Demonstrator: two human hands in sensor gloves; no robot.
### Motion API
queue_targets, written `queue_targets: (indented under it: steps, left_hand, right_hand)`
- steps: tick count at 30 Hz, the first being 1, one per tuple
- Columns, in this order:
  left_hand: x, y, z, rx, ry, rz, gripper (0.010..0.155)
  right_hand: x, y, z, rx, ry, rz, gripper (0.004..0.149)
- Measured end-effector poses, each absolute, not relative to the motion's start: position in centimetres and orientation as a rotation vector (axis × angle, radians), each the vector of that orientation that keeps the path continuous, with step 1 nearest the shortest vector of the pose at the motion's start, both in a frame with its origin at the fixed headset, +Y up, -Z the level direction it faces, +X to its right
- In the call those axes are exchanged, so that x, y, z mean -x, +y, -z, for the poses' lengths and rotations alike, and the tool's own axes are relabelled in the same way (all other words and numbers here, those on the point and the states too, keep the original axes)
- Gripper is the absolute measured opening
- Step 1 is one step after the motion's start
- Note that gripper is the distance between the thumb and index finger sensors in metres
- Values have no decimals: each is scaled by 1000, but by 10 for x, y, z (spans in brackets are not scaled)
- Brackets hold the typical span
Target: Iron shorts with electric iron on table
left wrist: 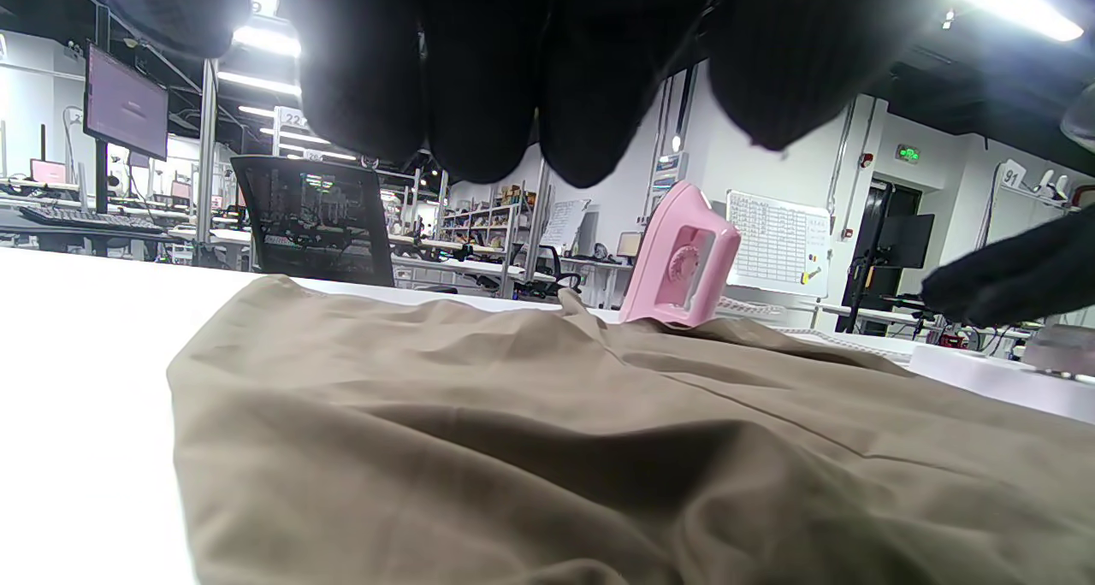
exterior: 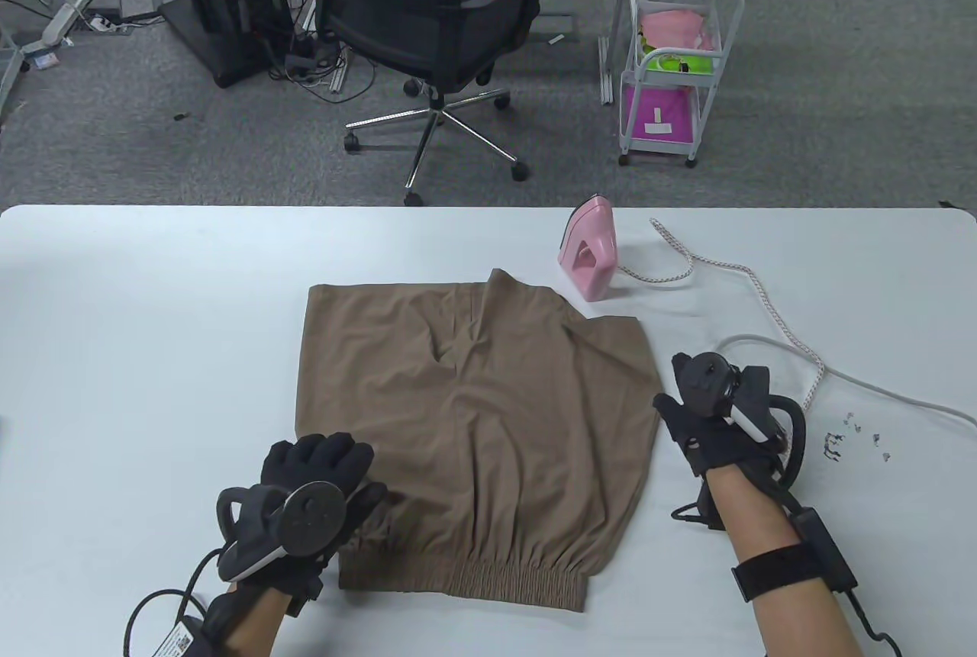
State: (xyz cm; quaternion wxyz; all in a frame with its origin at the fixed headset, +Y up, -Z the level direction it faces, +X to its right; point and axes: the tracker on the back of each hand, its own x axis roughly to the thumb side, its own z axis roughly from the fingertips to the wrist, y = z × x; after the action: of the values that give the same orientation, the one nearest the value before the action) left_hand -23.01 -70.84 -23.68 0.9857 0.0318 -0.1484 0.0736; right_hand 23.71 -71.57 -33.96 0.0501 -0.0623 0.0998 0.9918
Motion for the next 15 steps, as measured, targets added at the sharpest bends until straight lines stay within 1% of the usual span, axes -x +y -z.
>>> queue_targets:
  steps: [5, 7, 11, 15]
  left_hand:
    - [228, -711, 237, -47, -307, -137, 58]
    - [227, -710, 236, -51, -310, -136, 58]
    - [227, -710, 235, -63, -315, -140, 57]
    - [226, -710, 234, -66, -321, -136, 58]
  right_hand:
    - [-237, -734, 334, 233, 335, -3096, 68]
    - [-236, -735, 334, 237, 283, -3102, 66]
    - [-235, -737, 337, 157, 303, -3162, 67]
    - [-236, -734, 339, 174, 338, -3131, 70]
